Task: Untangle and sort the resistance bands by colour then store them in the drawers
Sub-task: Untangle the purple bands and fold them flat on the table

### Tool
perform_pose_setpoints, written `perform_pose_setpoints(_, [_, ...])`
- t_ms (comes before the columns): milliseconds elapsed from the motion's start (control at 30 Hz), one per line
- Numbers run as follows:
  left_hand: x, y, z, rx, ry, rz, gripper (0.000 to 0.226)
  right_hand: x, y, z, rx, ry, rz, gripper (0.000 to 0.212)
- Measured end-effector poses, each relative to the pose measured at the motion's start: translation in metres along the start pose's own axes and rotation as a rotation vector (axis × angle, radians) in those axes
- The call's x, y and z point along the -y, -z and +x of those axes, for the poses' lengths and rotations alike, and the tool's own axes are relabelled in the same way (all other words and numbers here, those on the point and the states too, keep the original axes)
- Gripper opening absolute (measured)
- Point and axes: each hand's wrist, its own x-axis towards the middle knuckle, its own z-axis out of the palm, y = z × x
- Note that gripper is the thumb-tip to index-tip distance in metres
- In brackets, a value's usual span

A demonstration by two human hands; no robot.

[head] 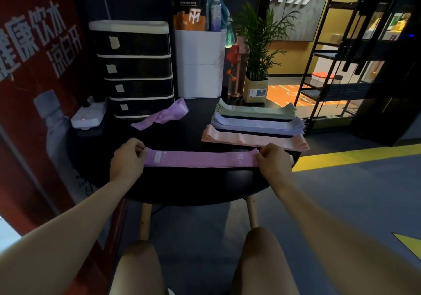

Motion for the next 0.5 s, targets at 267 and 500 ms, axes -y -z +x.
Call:
perform_pose_setpoints(267, [0.0051,-0.0057,-0.0006,-0.006,-0.046,0.016,0.010,-0.0037,-0.0056,-0.0031,-0.011,0.077,0.000,0.015])
perform_pose_setpoints(500, [0.0091,-0.0054,0.0028,0.028,-0.086,0.048,0.021,-0.0092,-0.0056,-0.0007,-0.021,0.107,-0.049,0.015])
